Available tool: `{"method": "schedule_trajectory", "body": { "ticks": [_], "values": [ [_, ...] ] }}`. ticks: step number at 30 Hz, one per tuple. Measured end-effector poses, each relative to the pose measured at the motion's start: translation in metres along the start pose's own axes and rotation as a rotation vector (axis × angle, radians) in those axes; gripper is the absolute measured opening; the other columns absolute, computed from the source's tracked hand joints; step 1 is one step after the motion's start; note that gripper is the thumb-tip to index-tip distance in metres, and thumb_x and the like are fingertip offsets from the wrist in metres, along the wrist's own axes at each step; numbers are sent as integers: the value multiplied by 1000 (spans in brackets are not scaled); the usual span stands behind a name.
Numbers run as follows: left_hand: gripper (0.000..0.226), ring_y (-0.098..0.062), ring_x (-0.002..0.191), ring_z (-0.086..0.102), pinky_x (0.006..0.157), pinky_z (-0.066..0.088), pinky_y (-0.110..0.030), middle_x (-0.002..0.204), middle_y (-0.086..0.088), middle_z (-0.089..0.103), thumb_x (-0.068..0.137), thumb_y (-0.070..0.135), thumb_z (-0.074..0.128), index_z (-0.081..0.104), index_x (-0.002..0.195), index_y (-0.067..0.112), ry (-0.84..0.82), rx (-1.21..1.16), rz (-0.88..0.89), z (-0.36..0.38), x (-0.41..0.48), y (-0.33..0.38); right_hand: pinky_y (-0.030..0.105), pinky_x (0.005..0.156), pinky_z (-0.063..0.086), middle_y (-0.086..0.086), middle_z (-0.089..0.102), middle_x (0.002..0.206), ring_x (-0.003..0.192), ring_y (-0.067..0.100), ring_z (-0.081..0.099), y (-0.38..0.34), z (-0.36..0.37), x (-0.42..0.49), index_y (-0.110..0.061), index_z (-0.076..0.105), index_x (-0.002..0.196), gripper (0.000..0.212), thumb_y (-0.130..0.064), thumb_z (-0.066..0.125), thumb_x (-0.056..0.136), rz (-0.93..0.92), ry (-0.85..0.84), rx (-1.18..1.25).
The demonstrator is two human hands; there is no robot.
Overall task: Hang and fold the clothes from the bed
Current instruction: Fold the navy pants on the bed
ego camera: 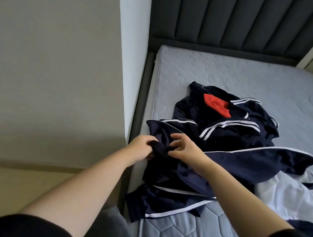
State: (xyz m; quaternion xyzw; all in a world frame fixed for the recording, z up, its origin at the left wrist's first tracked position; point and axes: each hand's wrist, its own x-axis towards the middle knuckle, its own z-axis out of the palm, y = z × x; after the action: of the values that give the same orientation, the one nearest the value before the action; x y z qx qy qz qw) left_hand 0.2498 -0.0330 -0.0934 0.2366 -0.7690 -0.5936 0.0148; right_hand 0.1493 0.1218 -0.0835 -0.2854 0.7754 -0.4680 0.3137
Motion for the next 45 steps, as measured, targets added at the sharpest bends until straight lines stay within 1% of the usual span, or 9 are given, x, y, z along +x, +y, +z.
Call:
{"method": "schedule_trajectory", "body": {
  "ticks": [5, 9, 15, 20, 25, 29, 36, 41, 45],
  "values": [
    [45, -15, 61, 61, 54, 51, -22, 64, -2, 63, 81, -21, 29, 60, 80, 10, -43, -313, -6, -17, -28, 27, 15, 86, 43, -8, 45, 125, 107, 9, 53, -2, 2, -14, -28, 34, 144, 84, 6, 61, 73, -119, -180, -413],
    [45, -15, 60, 62, 56, 54, -23, 68, -6, 62, 81, -21, 25, 60, 81, 8, -69, -428, 48, -28, -56, 51, 22, 57, 38, -15, 53, 57, 53, -3, 45, -22, 22, -21, -17, 59, 62, 29, 10, 59, 70, -122, 20, -208],
    [30, -10, 85, 63, 71, 48, -24, 91, 4, 70, 94, 0, 40, 63, 103, 18, -7, -531, 238, -66, -95, 89, 26, 54, 42, 2, 59, 60, 55, 10, 54, -114, 18, -32, -7, 62, 68, 28, 13, 47, 81, -275, 299, 175],
    [40, 5, 110, 50, 106, 29, -38, 124, 18, 54, 87, 22, 60, 51, 125, 31, -8, -375, 330, -85, -131, 99, 25, 53, 34, -1, 67, 66, 57, 15, 52, -222, 27, -69, -14, 77, 84, 38, 8, 46, 79, -449, 75, 483],
    [39, 10, 94, 62, 75, 48, -11, 105, 22, 68, 91, -1, 55, 51, 116, 28, -30, -410, 397, -92, -160, 105, 30, 63, 43, 17, 61, 83, 73, 26, 57, -301, 58, -88, -5, 64, 97, 26, 6, 42, 90, -485, -63, 625],
    [20, -15, 99, 64, 85, 51, -34, 105, 2, 69, 93, 3, 55, 58, 107, 17, 143, -612, 346, -103, -178, 108, 24, 48, 51, 5, 61, 51, 45, 15, 61, -334, 93, -96, 1, 57, 81, 15, 10, 47, 88, -503, -101, 696],
    [28, -25, 85, 62, 74, 51, -37, 107, -14, 62, 90, -9, 54, 54, 113, 7, 637, -890, 241, -150, -202, 93, 27, 77, 45, 0, 61, 106, 100, 15, 57, -289, 120, -63, -20, 48, 117, 31, -33, 61, 91, -429, -31, 23],
    [18, -29, 97, 59, 76, 51, -38, 106, -14, 60, 91, -6, 55, 54, 101, 9, 805, -908, 221, -195, -226, 93, 30, 93, 47, -1, 64, 115, 107, 17, 61, -223, 144, -59, -15, 54, 123, 49, -45, 65, 86, -135, -524, -344],
    [18, -29, 98, 60, 74, 51, -37, 103, -13, 59, 93, -4, 52, 54, 106, 9, 836, -869, 199, -213, -237, 89, 26, 71, 41, 9, 61, 93, 80, 21, 56, -212, 164, -48, 0, 58, 117, 42, -34, 58, 93, -223, -145, -718]
  ]
}}
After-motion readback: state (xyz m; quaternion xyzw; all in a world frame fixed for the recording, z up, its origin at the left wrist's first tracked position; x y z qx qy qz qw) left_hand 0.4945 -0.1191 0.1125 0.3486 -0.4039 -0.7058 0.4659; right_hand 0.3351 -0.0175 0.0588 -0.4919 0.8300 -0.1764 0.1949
